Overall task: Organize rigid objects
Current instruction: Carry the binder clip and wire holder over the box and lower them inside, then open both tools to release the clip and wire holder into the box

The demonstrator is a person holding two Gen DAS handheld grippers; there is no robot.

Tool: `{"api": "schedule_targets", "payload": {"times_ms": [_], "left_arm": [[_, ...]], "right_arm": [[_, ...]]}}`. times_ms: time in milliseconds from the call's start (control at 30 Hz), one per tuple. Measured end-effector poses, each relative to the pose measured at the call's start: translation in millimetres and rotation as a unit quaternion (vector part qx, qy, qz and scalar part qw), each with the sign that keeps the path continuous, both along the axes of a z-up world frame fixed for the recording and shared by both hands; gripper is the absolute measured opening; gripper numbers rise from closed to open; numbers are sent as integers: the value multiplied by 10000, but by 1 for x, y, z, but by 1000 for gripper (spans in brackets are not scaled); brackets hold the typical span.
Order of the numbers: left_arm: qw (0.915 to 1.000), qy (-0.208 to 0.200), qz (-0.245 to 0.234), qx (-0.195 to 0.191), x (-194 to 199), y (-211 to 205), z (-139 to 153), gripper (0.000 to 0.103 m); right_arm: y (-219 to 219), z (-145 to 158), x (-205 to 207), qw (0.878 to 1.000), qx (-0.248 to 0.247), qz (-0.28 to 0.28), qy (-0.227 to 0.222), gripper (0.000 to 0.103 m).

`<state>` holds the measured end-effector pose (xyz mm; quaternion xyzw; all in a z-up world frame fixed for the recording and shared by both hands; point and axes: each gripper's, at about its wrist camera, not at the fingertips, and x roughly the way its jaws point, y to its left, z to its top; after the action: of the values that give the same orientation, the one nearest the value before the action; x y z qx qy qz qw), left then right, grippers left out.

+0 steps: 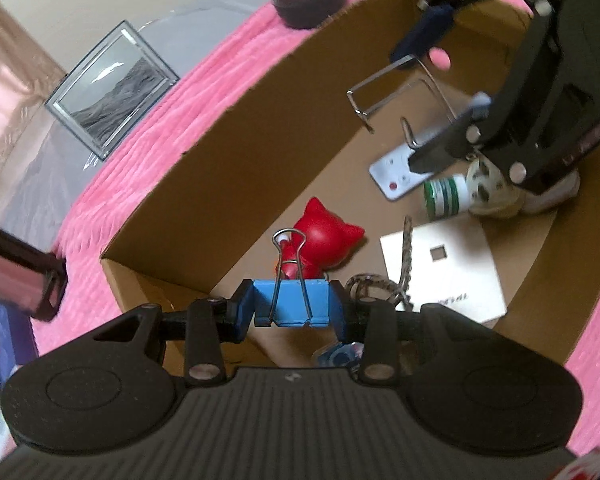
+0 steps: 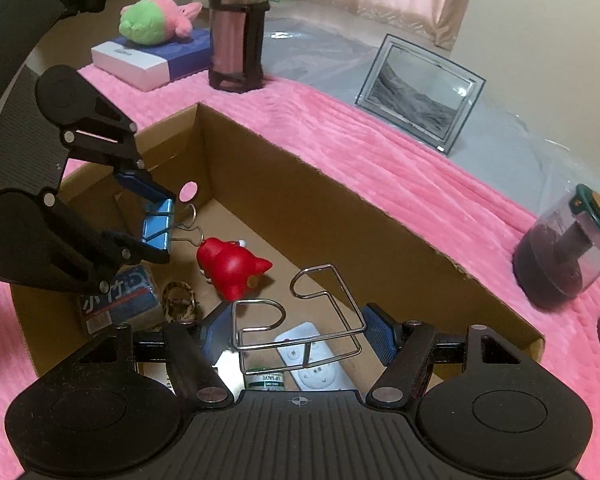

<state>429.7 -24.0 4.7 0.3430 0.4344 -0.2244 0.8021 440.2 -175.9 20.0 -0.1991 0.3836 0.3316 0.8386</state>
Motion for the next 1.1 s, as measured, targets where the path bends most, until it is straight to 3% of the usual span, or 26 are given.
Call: {"api": "schedule_targets", "payload": {"times_ms": [333,733,1100], "left_arm": [[9979,102,-355,527,9,-1,-21,34],[9970,149,-388,652,14,1,-28,35],[9980,40,-389,505,11,8,-23,36]], "right_arm": [[15,-17,9,9994,-220,270,-19,66],[27,-33,17,9986,-381,378,4,66],[29,-36,22,9988,-356,338,59,66]]}}
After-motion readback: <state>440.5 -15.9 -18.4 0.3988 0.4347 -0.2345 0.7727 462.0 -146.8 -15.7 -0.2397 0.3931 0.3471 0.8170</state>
